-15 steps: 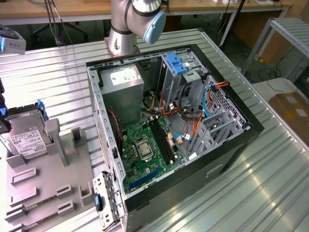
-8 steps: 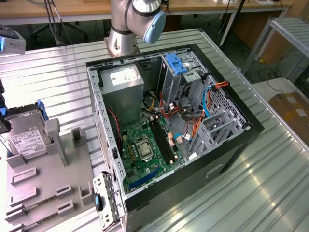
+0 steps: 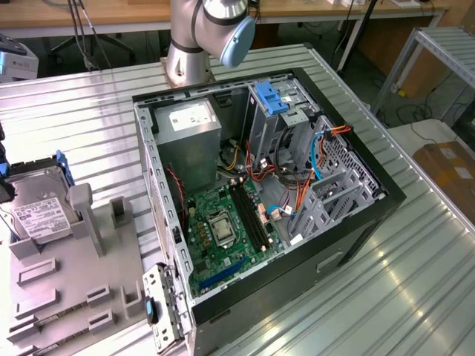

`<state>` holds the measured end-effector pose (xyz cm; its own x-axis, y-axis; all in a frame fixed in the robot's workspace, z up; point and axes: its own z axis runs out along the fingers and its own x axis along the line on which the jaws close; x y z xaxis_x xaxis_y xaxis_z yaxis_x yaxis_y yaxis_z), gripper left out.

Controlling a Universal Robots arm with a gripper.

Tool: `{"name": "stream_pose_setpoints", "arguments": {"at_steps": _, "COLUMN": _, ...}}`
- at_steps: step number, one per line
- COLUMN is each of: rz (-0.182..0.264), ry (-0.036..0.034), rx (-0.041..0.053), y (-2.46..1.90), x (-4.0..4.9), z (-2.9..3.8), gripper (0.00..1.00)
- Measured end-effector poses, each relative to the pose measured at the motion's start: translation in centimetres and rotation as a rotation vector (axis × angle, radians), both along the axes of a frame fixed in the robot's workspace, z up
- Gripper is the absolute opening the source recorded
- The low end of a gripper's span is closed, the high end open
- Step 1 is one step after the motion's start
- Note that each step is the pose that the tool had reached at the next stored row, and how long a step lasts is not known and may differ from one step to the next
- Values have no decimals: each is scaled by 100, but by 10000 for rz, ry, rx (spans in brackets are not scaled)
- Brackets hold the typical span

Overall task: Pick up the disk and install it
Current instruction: 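Pick up the disk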

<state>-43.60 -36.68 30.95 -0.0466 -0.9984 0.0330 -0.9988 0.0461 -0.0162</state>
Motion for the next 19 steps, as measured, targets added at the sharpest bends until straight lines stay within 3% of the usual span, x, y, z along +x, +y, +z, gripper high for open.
{"name": "stream_pose_setpoints", "arguments": {"at_steps": 19, "rz": 109, "ry": 2, "rx": -4, "y": 0, "x": 0, "z": 16, "gripper": 37}}
